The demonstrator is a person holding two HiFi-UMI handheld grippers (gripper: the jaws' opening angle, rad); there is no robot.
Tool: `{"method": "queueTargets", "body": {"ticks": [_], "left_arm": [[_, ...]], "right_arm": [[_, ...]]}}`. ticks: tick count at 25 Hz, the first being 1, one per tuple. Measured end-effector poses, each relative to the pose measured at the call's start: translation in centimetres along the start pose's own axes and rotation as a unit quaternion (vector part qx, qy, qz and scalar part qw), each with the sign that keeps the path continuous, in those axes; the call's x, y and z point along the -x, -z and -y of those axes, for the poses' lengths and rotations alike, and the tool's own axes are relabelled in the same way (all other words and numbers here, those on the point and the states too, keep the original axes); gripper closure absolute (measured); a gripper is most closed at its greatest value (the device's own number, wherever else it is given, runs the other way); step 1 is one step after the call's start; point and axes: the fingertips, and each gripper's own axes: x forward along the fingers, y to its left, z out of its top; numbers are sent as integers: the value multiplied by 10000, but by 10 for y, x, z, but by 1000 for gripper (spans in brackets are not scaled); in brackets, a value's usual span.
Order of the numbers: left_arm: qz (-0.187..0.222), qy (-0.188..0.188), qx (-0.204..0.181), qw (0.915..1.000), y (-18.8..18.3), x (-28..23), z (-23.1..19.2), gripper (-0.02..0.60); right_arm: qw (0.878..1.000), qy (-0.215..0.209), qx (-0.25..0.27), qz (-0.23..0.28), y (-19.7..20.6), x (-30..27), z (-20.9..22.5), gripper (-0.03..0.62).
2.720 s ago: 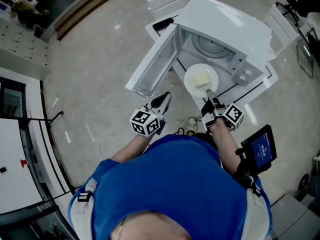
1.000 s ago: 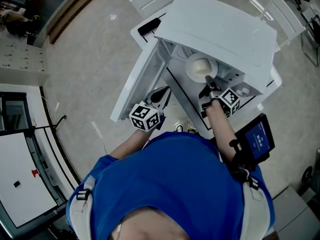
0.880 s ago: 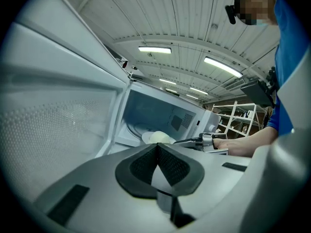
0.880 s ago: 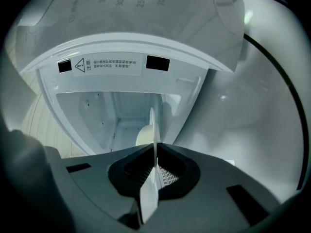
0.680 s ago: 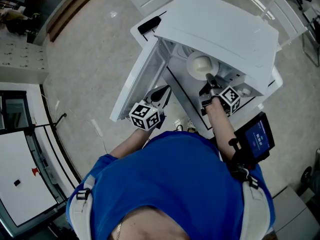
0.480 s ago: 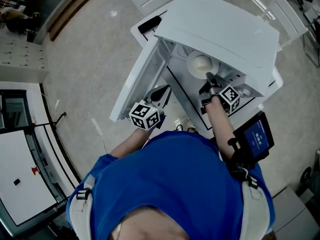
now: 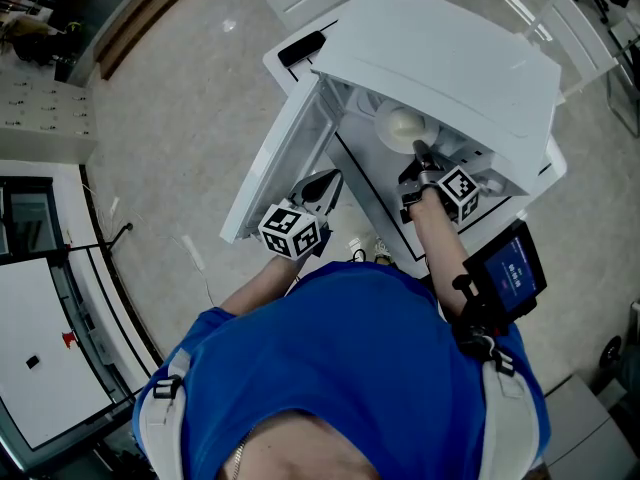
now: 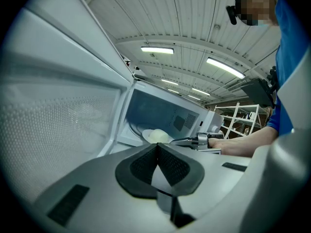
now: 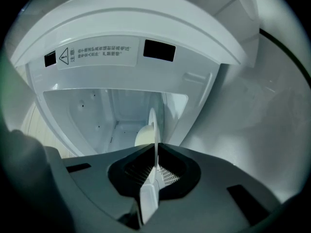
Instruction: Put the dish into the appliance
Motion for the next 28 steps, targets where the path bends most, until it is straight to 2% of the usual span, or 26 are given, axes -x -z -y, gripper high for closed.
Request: {"method": "queueTargets", "body": {"ticks": [6, 12, 17, 28], "left_arm": [[18, -12, 10, 10000, 0, 1, 0, 575], [58, -24, 21, 10000, -1, 2, 0, 575], [72, -2, 20, 10000, -1, 1, 0, 575], [116, 19, 33, 9999, -2, 3, 0, 575]], "right_arm": [[9999, 12, 129, 1, -2, -3, -1, 580], [9988, 26, 493, -5, -4, -5, -6, 580], [9965, 56, 829, -20, -7, -5, -7, 536], [9808, 190, 1913, -326, -2, 0, -10, 507]]}}
